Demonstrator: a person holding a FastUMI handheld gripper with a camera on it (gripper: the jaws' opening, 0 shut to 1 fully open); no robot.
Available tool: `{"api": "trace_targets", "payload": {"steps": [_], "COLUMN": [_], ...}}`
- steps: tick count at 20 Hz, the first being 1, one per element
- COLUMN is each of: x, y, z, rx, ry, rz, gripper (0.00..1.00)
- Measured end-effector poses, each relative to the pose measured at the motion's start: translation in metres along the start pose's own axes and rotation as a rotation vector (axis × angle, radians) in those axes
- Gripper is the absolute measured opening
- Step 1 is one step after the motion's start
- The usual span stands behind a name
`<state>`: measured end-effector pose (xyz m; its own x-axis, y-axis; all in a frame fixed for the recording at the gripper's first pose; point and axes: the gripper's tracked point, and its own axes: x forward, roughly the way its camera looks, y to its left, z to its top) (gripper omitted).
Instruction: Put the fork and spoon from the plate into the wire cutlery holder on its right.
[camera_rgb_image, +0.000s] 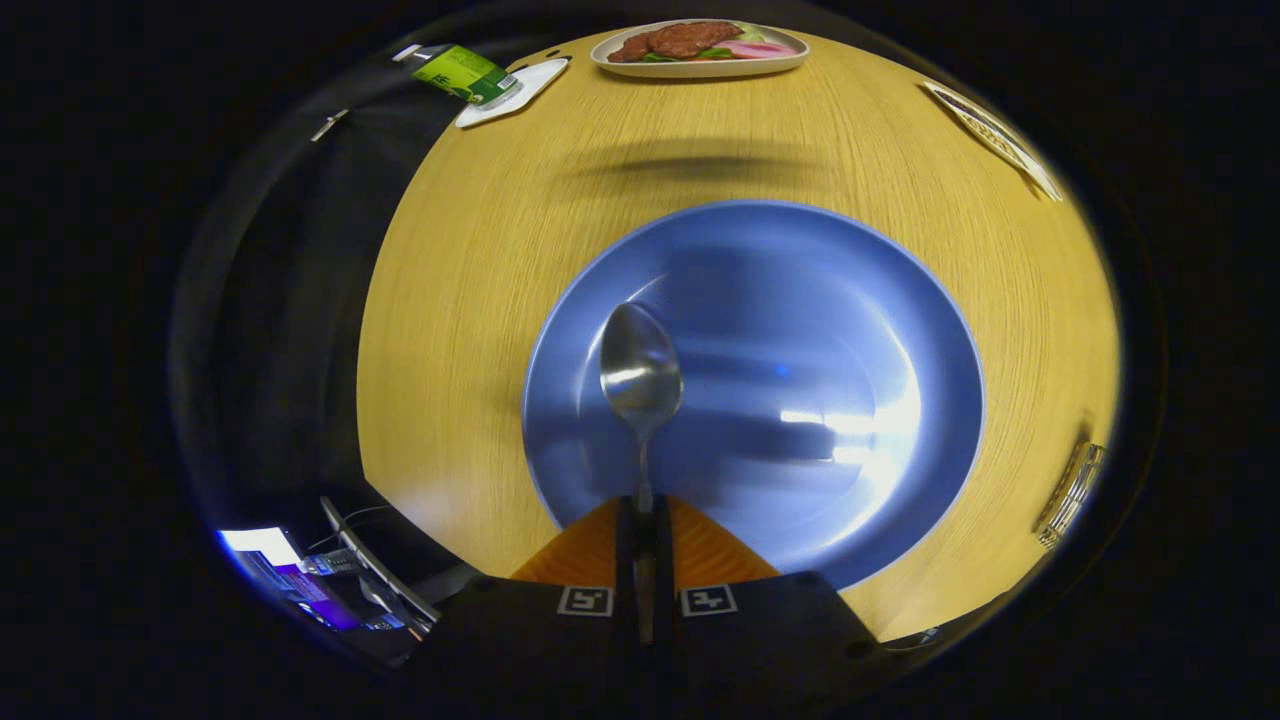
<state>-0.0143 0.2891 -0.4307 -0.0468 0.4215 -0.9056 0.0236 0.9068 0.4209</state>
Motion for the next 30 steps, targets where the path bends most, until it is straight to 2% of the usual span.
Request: {"api": "trace_targets", "payload": {"steps": [7, 11, 17, 21, 24, 27, 30], "x": [-0.058, -0.093, -0.172, -0.227, -0.259, -0.279, -0.292], "y": [-0.016, -0.037, -0.074, -0.122, -0.168, -0.206, -0.244], "z": [0.017, 0.014, 0.012, 0.009, -0.002, -0.019, -0.038], "rx": [0.042, 0.042, 0.019, 0.042, 0.065, 0.091, 0.109], "ry": [-0.113, -0.14, -0.197, -0.242, -0.249, -0.226, -0.182], "rz": [0.14, 0.179, 0.215, 0.191, 0.136, 0.092, 0.013], "gripper": [0.1, 0.09, 0.09, 0.09, 0.09, 0.09, 0.09]}}
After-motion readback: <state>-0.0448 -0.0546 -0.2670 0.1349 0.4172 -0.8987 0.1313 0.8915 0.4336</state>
